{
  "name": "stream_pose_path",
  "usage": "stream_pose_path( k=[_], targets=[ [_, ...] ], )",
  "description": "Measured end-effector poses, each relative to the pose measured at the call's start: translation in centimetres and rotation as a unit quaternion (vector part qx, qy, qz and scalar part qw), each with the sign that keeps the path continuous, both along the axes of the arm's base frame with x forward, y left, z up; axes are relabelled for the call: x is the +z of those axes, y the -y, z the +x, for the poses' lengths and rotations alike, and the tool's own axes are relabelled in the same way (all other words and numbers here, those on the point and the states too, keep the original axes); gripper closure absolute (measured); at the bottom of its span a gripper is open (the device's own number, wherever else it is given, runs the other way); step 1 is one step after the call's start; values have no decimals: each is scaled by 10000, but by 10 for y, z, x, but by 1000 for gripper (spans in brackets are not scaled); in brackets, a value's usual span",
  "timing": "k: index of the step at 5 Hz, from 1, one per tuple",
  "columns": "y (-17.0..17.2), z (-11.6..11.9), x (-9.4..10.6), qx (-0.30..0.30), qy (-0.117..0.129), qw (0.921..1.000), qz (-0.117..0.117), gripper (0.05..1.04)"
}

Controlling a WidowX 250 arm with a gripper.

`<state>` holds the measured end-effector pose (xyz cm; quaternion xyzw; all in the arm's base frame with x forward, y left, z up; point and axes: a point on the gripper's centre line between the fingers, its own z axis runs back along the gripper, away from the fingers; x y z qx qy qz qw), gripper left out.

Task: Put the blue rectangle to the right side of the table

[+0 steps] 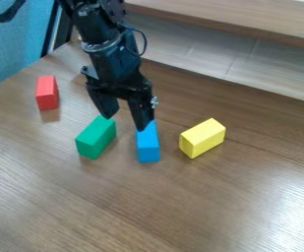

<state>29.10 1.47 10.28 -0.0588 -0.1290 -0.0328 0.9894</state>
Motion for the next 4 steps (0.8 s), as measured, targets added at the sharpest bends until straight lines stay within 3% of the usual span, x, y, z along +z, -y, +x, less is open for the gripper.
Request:
stream_pose_path(
  k=[2,4],
  targets=[
    [9,0,-14,155,-222,9996,-128,83],
    [20,10,-15,805,-214,9965,-117,83]
  ],
)
